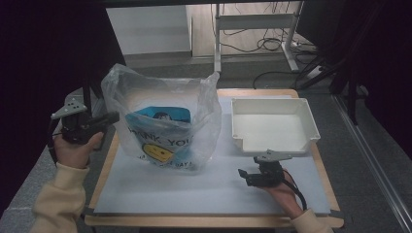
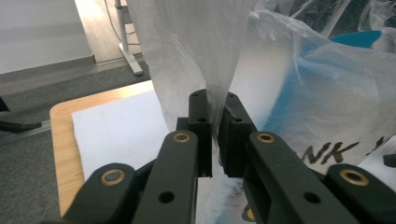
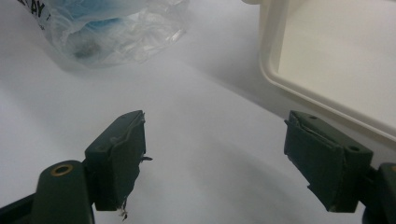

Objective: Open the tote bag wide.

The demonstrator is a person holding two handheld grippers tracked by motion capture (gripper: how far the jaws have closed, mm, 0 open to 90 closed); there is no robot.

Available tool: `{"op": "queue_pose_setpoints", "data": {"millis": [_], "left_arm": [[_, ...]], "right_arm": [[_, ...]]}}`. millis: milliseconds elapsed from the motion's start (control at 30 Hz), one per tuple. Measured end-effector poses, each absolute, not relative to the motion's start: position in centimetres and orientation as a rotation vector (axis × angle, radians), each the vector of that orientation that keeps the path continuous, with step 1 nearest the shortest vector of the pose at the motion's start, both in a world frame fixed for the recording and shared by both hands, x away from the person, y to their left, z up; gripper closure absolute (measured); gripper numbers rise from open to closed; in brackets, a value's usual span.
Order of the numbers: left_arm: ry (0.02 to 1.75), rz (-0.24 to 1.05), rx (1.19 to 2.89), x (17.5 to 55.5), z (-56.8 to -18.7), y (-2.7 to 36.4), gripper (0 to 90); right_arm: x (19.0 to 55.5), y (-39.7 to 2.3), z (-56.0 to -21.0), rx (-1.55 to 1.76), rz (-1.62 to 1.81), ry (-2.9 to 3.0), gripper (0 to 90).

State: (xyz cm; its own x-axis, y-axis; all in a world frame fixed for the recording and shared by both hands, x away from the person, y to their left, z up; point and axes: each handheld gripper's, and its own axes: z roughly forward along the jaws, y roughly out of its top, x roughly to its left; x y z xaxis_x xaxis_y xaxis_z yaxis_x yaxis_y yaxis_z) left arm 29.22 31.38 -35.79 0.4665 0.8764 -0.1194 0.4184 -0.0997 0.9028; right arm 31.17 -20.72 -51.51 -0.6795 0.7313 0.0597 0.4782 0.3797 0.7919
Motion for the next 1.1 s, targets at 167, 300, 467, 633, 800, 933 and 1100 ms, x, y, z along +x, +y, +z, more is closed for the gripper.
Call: {"op": "queue_pose_setpoints", "data": {"millis": [167,300,467,633,800,933,1100], "left_arm": [[1.098,0.556,1.698,28.6,-36.0,31.1,87.9],[1.089,0.554,1.692,28.2,-36.2,31.0,88.6],[1.088,0.549,1.686,28.1,-36.0,31.5,88.9],[1.085,0.555,1.686,28.1,-35.9,31.9,89.2],[1.091,0.553,1.664,28.0,-36.0,32.4,89.2],[1.095,0.547,1.658,28.0,-36.2,33.1,89.1],[1.097,0.538,1.654,28.0,-36.2,33.3,89.1]], "right_arm": [[31.2,-20.7,-51.5,1.062,1.195,2.342,20.8],[31.1,-20.8,-51.4,1.062,1.206,2.334,21.1],[31.1,-20.8,-51.2,1.048,1.224,2.333,21.8],[31.2,-20.8,-50.6,1.013,1.254,2.327,22.2],[31.3,-20.9,-49.3,0.992,1.294,2.299,22.4],[31.6,-20.6,-47.1,0.959,1.347,2.268,22.8],[32.2,-19.9,-44.8,0.929,1.389,2.233,23.7]]}}
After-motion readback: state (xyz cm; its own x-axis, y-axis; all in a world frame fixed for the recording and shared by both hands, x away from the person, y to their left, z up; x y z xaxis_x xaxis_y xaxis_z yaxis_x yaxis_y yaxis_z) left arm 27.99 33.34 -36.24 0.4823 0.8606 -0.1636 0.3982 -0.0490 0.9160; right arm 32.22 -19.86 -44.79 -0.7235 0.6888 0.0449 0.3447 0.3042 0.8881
